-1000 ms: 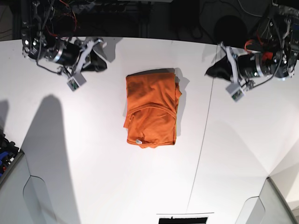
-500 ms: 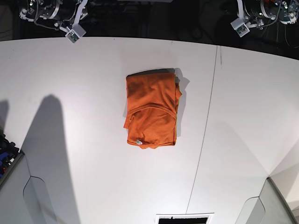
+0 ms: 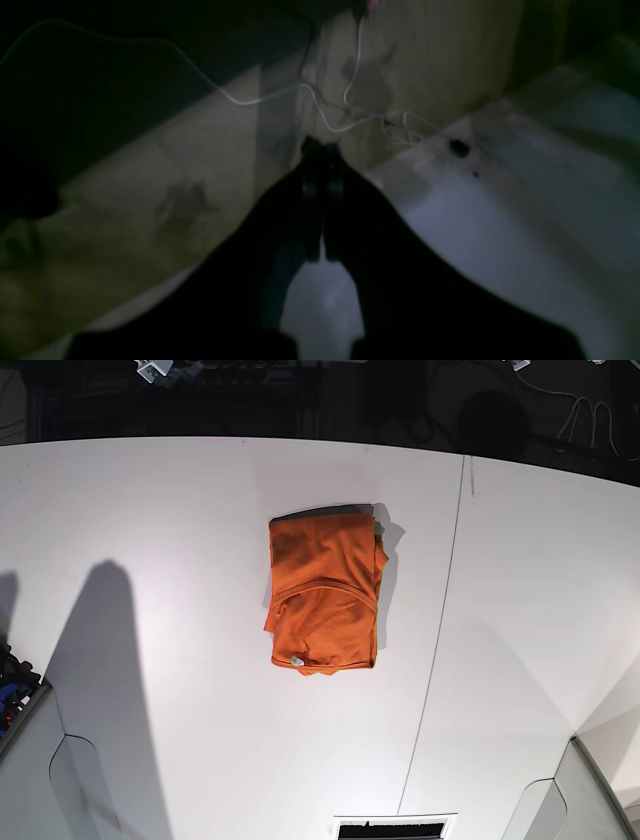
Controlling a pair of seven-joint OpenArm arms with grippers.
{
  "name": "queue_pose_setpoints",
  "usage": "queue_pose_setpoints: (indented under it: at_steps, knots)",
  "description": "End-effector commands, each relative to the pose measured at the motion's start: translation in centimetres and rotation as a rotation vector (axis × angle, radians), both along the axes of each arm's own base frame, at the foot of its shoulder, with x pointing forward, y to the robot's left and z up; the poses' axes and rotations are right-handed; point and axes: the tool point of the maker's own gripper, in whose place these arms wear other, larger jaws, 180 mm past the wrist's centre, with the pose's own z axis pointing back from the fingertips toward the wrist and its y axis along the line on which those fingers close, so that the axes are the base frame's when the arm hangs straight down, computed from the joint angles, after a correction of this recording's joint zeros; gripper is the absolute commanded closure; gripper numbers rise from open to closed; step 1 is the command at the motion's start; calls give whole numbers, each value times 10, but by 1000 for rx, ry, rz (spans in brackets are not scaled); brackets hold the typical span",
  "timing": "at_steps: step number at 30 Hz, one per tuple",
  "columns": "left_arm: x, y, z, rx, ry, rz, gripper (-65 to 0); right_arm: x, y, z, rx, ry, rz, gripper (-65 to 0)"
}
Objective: Layout the t-shirt on the table in an organized manner, then fold the t-shirt properly
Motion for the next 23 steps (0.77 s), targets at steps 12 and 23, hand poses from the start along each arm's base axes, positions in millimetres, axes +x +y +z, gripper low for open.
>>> queue_pose_setpoints:
  at_steps: [12, 23]
  knots:
    - [21, -23, -81, 153, 102, -187, -2, -29, -30, -54, -192, 300, 51, 0]
    - [50, -115, -101, 0, 40, -196, -2, 17, 24, -67, -106, 204, 61, 0]
